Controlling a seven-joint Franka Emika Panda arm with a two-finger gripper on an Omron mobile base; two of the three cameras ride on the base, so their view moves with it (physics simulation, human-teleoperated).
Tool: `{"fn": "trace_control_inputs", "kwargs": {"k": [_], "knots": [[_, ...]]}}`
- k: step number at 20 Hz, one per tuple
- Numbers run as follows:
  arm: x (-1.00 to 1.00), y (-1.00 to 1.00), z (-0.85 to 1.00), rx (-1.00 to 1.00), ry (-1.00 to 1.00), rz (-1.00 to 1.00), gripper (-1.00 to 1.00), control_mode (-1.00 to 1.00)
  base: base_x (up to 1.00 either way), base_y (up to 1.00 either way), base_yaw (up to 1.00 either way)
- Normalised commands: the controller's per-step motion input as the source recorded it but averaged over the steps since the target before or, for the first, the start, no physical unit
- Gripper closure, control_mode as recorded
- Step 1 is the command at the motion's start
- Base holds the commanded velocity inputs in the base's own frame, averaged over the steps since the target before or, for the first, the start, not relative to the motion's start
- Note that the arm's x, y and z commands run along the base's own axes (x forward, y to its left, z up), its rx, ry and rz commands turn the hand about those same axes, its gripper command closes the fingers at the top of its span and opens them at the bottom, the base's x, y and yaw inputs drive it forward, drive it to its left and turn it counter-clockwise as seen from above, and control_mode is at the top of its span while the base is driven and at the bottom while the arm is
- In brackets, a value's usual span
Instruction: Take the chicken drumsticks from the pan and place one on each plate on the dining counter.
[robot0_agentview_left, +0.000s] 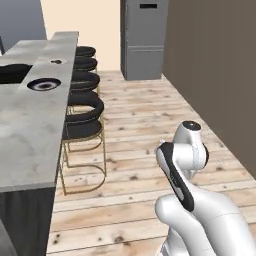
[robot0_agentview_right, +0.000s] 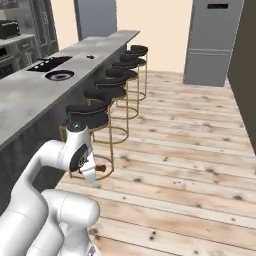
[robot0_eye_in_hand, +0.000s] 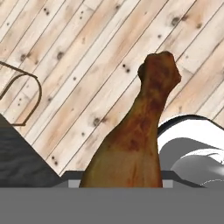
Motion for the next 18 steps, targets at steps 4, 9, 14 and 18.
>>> {"fn": "trace_control_inputs", "kwargs": {"k": [4, 9, 14, 18], "knots": [[0.0, 0.0, 0.0, 0.0, 0.0, 0.0, 1.0, 1.0, 1.0, -0.54, 0.63], [0.0, 0.0, 0.0, 0.0, 0.0, 0.0, 1.0, 1.0, 0.87, -0.75, 0.6], [0.0, 0.0, 0.0, 0.0, 0.0, 0.0, 1.0, 1.0, 0.64, -0.85, 0.59], [0.0, 0.0, 0.0, 0.0, 0.0, 0.0, 1.0, 1.0, 0.46, -0.79, 0.55]]}}
